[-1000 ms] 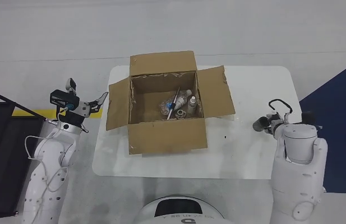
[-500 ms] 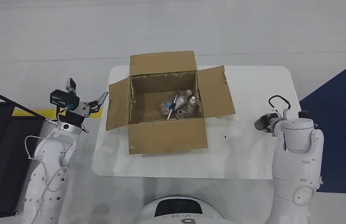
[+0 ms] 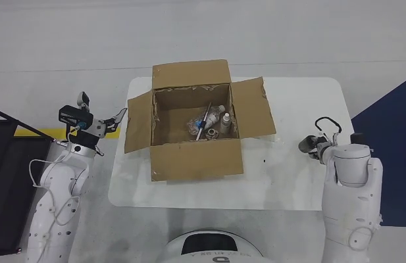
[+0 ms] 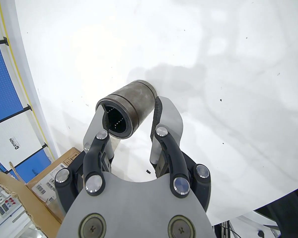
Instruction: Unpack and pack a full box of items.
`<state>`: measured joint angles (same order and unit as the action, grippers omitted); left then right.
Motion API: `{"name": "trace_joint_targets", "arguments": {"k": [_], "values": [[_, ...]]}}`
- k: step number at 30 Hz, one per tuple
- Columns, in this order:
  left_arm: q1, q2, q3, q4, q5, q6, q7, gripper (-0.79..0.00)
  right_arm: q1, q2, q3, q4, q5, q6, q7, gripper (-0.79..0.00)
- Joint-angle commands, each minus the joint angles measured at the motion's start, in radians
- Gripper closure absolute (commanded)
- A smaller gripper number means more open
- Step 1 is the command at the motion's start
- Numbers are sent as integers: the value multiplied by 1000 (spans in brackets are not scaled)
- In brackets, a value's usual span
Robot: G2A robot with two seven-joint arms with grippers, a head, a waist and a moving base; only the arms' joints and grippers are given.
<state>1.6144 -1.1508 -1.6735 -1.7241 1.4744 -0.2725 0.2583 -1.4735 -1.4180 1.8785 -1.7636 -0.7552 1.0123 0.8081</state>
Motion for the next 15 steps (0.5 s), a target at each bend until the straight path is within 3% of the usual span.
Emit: {"name": "trace_joint_targets", "arguments": {"k": [1, 8, 15], "values": [[0, 0, 0, 0, 0, 0, 0, -785, -1, 4, -7, 6, 4, 0, 0, -289], [0, 0, 0, 0, 0, 0, 0, -785, 17, 19, -25, 51, 7, 0, 0, -246], [0, 0, 0, 0, 0, 0, 0, -785, -34, 22, -5, -32, 25, 0, 0, -259]]}}
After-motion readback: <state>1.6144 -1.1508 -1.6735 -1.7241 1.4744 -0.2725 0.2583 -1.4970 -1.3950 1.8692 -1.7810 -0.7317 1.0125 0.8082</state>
